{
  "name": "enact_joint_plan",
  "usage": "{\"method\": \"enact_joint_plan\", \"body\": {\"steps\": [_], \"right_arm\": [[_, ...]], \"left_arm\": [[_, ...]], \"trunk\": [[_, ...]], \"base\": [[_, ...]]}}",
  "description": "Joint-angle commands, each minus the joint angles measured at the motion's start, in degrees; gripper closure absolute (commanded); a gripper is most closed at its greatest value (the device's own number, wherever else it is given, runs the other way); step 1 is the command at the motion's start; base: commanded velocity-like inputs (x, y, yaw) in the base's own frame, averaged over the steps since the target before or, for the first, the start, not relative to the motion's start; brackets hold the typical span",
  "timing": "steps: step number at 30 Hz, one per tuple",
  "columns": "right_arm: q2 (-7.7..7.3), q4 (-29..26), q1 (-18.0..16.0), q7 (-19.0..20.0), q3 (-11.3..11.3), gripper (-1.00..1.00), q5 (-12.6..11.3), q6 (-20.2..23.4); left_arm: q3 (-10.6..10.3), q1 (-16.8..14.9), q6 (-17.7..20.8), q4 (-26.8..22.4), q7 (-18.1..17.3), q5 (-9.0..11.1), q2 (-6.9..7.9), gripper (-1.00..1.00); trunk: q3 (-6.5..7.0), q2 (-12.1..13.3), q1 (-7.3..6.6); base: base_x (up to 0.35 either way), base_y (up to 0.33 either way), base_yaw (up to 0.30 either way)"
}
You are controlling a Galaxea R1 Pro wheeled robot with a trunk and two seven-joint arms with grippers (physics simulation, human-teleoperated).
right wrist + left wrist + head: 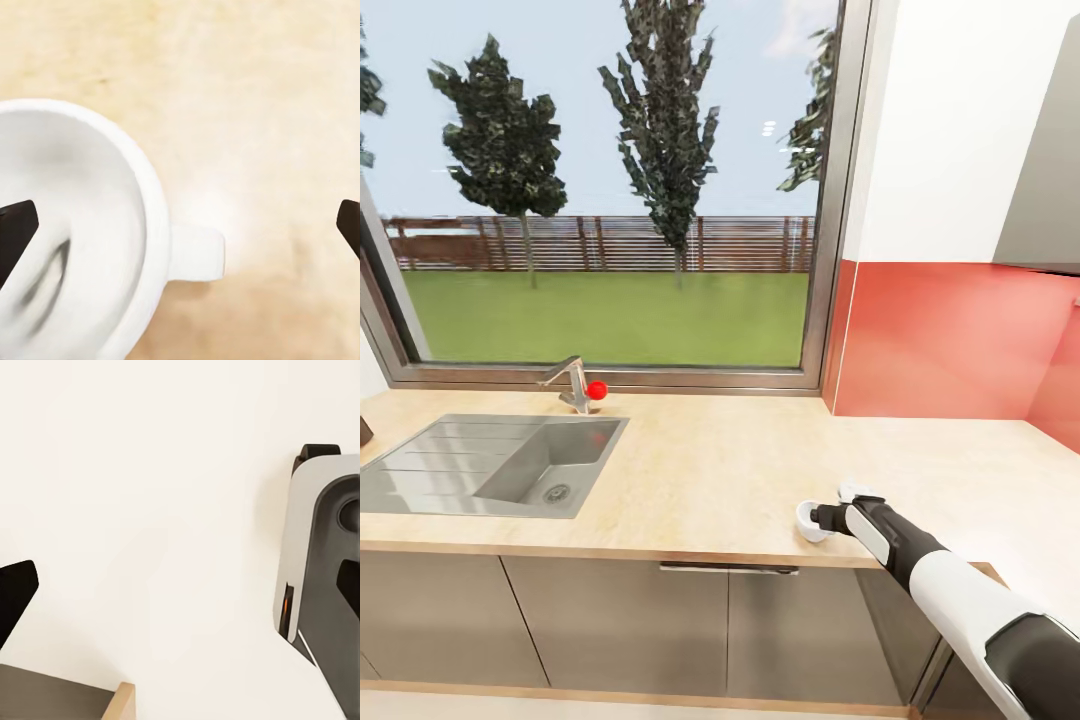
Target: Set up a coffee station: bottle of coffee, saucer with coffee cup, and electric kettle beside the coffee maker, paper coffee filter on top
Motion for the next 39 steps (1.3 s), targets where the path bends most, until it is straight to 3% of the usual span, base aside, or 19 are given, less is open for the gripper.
{"method": "enact_joint_plan", "body": {"steps": [1, 15, 16, 39], "right_arm": [[-0.08, -0.15, -0.01, -0.48, 0.45, -1.0, -0.61, 0.17], [-0.08, -0.06, -0.01, -0.39, 0.45, -1.0, -0.62, 0.17], [-0.08, -0.06, -0.01, -0.36, 0.45, 1.0, -0.62, 0.17], [0.8, -0.06, -0.01, -0.31, 0.45, 1.0, -0.54, 0.17]], "left_arm": [[-0.49, -0.04, 0.11, 0.07, 0.07, 0.57, -0.01, -1.0], [-0.49, -0.06, 0.11, 0.07, 0.07, 0.57, -0.05, -1.0], [-0.49, -0.05, 0.11, 0.07, 0.07, 0.57, -0.03, -1.0], [-0.49, -0.06, 0.02, 0.07, 0.07, 0.62, -0.04, -1.0]], "trunk": [[-0.02, -0.04, 0.02], [-0.02, -0.04, 0.02], [-0.02, -0.04, 0.02], [-0.02, -0.04, 0.02]], "base": [[0.0, 0.0, 0.0], [0.0, 0.0, 0.0], [0.0, 0.0, 0.0], [0.0, 0.0, 0.0]]}}
